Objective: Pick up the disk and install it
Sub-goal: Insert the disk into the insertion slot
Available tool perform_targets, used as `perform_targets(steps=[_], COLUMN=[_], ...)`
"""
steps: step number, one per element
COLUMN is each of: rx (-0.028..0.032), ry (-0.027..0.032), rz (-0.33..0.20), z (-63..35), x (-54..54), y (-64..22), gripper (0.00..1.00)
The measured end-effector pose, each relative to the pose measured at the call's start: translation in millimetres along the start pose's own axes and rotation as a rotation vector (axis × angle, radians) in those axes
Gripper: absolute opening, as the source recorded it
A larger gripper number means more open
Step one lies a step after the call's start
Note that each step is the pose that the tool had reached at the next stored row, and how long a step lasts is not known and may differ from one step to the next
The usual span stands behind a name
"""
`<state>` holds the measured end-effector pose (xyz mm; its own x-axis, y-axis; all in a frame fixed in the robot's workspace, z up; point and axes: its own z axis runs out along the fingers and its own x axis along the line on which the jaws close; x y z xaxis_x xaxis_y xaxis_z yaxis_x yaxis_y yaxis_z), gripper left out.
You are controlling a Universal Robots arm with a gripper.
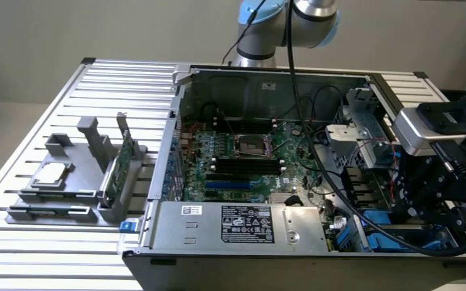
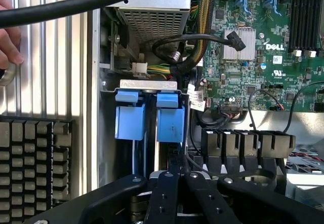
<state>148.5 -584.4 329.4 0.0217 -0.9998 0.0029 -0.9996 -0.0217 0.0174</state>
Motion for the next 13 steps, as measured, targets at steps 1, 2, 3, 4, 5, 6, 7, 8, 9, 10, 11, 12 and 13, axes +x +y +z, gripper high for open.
perform_targets(steps=[1,2,3,4,5,6,7,8,9,10,11,12,13], rx=[0.0,0.0,0.0,0.0,0.0,0.0,0.0,0.0,0.0,0.0,0.0,0.0,0.0], ry=[0.0,-0.0001,-0.0002,0.0,-0.0001,-0.0002,-0.0002,0.0,0.0,-0.0001,-0.0001,0.0001,0.0002], rz=[0.0,0.0,0.0,0.0,0.0,0.0,0.0,0.0,0.0,0.0,0.0,0.0,0.0], z=[0.0,-0.4,-1.3,-2.6,-3.1,-3.2,-3.2,-3.3,-3.2,-2.9,-2.8,-2.6,-2.6], x=[0.0,0.1,0.1,0.1,0.1,0.1,0.1,0.2,0.4,0.6,0.8,1.0,1.1], y=[0.0,0.0,0.0,0.0,-0.1,-0.2,-0.2,-0.3,-0.3,-0.4,-0.4,-0.4,-0.4], gripper=[0.11,0.11,0.11,0.11,0.11,0.11,0.11,0.11,0.11,0.11,0.11,0.11,0.11])
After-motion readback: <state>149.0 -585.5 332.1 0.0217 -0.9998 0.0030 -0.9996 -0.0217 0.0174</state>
